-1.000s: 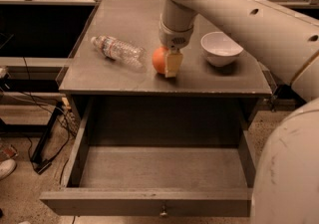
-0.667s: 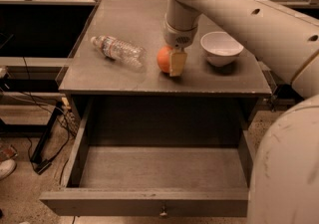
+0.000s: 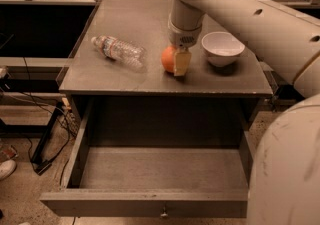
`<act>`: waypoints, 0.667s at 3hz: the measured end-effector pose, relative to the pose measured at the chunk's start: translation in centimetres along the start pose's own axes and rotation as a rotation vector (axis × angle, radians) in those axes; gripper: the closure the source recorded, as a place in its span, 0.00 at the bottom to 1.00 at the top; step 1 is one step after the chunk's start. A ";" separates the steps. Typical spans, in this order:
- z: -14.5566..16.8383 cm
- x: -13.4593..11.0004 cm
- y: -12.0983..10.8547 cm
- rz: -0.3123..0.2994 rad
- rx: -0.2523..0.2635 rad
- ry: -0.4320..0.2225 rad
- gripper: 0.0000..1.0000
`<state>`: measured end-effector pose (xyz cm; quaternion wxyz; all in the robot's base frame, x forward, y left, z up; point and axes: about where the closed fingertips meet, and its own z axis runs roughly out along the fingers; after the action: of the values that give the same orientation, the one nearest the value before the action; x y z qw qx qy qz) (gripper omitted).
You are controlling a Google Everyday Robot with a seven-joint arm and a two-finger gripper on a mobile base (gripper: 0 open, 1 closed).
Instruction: Pick orange from top drawer and place on counter
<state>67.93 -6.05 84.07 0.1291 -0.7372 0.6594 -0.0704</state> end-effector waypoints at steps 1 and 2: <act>0.0 0.0 0.0 0.000 0.000 0.000 0.58; 0.0 0.0 0.0 0.000 0.000 0.000 0.34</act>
Offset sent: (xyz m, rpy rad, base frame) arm 0.0000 0.0000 0.0000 0.0000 0.0000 0.0000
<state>67.93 -6.05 84.06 0.1290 -0.7372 0.6594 -0.0704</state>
